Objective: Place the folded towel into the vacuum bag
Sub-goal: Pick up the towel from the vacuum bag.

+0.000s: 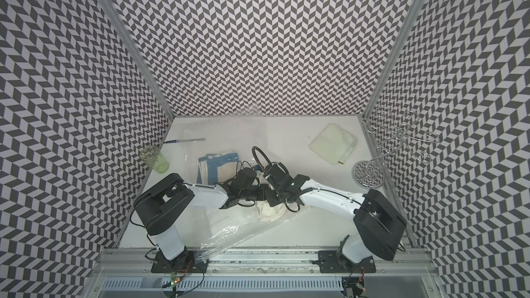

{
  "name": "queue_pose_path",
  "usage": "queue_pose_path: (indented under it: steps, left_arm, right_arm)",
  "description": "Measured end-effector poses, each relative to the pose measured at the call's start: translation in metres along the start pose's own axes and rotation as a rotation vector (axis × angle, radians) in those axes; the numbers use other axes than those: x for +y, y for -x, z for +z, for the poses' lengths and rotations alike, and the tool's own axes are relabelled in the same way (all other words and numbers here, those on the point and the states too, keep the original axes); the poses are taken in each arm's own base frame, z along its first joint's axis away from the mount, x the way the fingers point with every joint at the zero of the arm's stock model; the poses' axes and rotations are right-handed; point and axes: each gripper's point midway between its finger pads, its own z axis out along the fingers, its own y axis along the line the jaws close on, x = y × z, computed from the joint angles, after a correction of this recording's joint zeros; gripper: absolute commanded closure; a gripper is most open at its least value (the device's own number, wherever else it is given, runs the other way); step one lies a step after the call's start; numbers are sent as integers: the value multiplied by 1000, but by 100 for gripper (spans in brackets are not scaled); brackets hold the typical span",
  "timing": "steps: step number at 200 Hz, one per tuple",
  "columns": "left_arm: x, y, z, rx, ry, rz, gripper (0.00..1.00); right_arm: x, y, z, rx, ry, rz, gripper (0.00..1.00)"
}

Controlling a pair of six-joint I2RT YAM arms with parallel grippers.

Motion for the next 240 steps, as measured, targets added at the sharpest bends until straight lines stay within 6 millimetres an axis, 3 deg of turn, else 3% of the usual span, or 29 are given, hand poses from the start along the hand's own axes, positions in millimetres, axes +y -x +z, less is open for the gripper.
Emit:
queue_pose_path:
  steps: [31, 55, 73, 93, 102, 115, 138, 144, 164, 185, 201, 240]
  left_arm:
    - [7, -3, -11, -15, -12, -24, 95]
    - [14, 1, -33, -36, 7, -58, 93]
    - [4, 12, -56, -76, 8, -52, 94]
    - [-14, 26, -81, -139, -17, -17, 96]
    - [-13, 26, -85, -151, -13, -12, 97]
    - [2, 14, -80, -120, 19, -29, 97]
    - [47, -28, -61, 4, 128, -94, 97]
    - [49, -32, -60, 13, 127, -96, 97]
    - [46, -27, -61, 1, 118, -93, 97]
    - [46, -24, -71, -11, 127, -99, 97]
    - [48, -16, -88, -41, 142, -112, 97]
    - [35, 30, -143, -222, 111, -90, 97]
  right_arm:
    - [-1, -19, 33, 54, 48, 80, 93]
    - [4, -11, 45, 29, 82, 119, 93]
    - [6, -4, 48, 9, 83, 133, 91]
    - [8, 4, 47, -14, 84, 133, 80]
    - [11, 4, 45, -18, 89, 124, 72]
    - [15, 5, 42, -23, 100, 110, 58]
    - [23, 8, 36, -15, 123, 91, 38]
    - [25, 8, 36, -10, 127, 86, 32]
    - [31, 8, 38, 12, 122, 64, 23]
    - [39, 10, 45, 23, 78, 31, 20]
    - [42, 12, 51, 16, 32, 1, 19]
    - [42, 17, 66, -17, -127, -73, 26]
